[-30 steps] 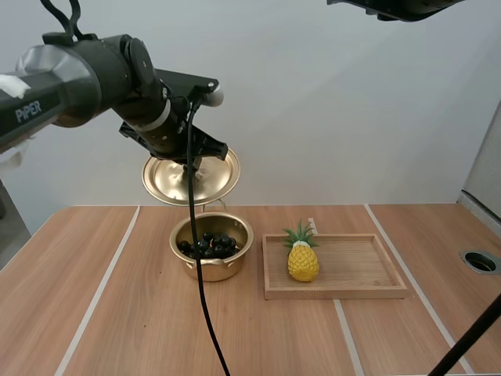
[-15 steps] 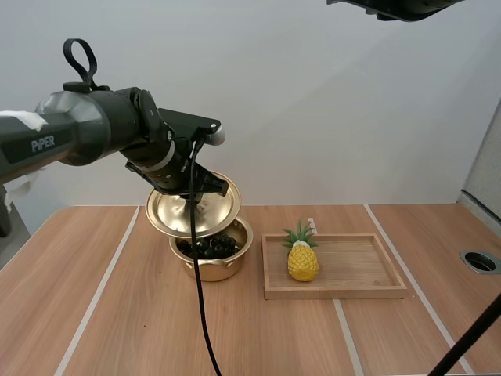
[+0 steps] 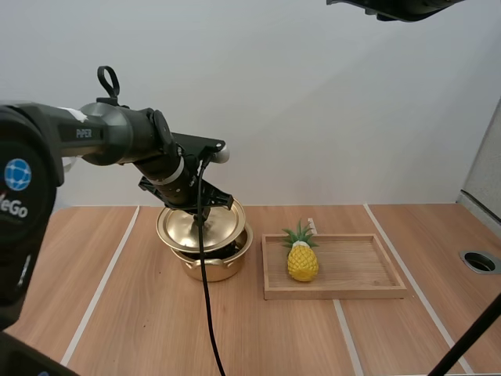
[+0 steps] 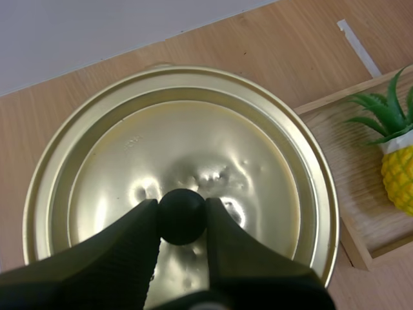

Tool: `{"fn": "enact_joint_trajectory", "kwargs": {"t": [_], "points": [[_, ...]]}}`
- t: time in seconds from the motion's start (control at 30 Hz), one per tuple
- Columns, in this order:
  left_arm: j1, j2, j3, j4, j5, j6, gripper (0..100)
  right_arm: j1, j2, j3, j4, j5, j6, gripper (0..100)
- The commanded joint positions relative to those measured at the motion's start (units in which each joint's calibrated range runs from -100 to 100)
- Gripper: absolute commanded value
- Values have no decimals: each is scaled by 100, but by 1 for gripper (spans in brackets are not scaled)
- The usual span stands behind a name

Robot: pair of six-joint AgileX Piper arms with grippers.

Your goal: Open the pot, put the grape inside, and close it

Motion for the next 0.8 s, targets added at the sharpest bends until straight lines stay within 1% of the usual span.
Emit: {"fn": "enact_joint_trajectory", "kwargs": {"t": [0.0, 0.27, 0.57, 0.77], "points": [[-13, 122, 9, -197, -258, 36, 0, -18, -67, -68, -33, -42, -1, 0], [-13, 190, 9, -732, -259, 374, 0, -18, -67, -68, -33, -42, -1, 0], [-13, 329, 9, -724, -277, 374, 0, -18, -67, -68, -32, 121, -1, 0], [-13, 477, 13, -597, -277, 374, 0, -18, -67, -68, -32, 157, -1, 0]]}}
